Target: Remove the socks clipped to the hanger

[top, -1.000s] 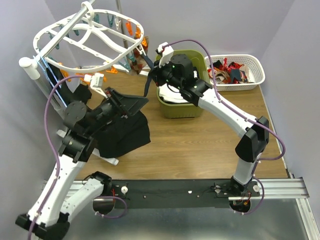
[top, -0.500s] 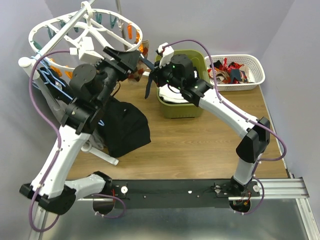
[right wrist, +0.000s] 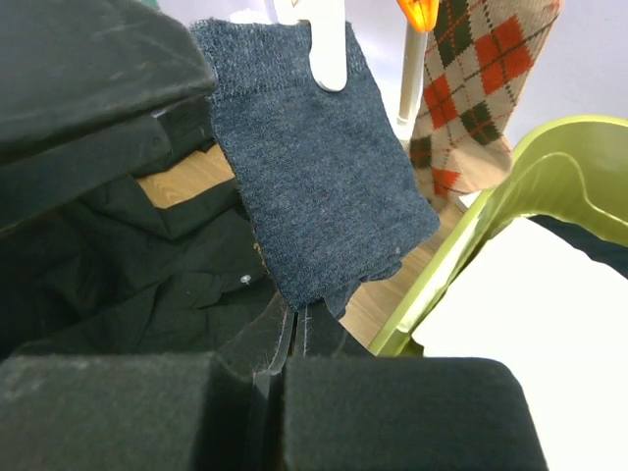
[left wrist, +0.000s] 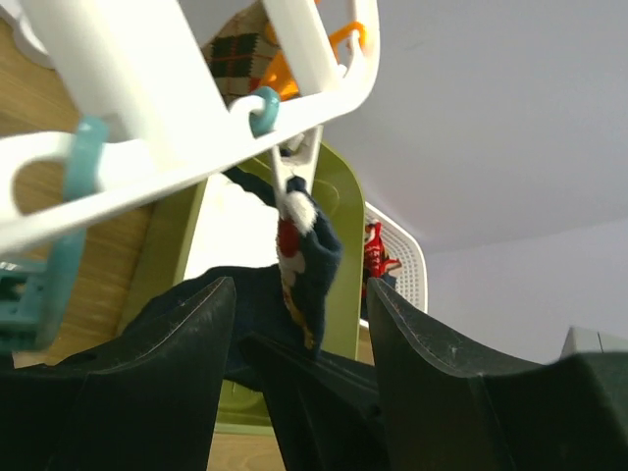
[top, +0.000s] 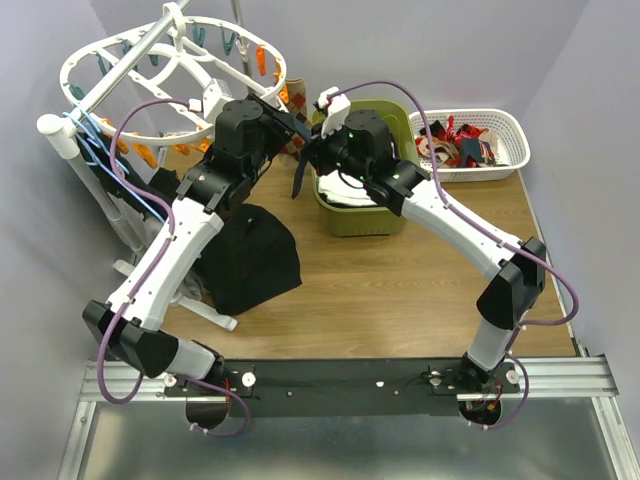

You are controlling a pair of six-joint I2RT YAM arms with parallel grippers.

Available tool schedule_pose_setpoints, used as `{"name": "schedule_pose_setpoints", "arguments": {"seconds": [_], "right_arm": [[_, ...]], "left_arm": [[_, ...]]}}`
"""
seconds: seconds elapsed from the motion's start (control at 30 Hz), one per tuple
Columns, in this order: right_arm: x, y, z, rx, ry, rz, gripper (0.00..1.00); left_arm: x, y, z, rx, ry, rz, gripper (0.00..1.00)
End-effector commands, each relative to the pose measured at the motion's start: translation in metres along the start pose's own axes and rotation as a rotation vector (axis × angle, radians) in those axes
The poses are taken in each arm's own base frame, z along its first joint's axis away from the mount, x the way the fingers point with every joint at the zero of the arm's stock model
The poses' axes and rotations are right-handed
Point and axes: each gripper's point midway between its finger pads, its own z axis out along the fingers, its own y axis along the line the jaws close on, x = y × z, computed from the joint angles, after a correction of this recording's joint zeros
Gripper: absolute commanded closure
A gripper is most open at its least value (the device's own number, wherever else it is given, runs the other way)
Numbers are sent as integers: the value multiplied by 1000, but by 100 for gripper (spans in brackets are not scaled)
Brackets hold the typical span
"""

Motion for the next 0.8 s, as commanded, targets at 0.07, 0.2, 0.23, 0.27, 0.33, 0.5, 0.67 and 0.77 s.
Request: {"name": "schedule_pose_setpoints", "arguments": {"seconds": [0.07,0.2,0.23,0.27,0.33,0.5,0.67,0.77], "right_arm": [[-14,-1,-17,26,-37,-17,99],[-17,2,-20,16,-44,-16,99],[-16,2,-20,16,-41,-16,99],[-17,2,-21,15,-41,-16,99],[-17,2,-22,15,-41,-16,99],[-21,4,-29,8,-51,-16,99],[-23,5,-36,6,-57,-16,99],[-25,7,-41,2,-68,-14,99]], "left_arm": [[-24,11,9,-136,-122,-75,34],[-23,5,19,-108,-136,-71,34],[-21,5,22,-106,-133,-75,34],[-19,4,25,-105,-131,-78,34],[-14,9,34,-133,-129,-79,34],[-19,14,45,-186,-167,-86,34],[-23,17,56,-223,-206,-49,54],[-25,22,57,-238,-223,-27,68]]}}
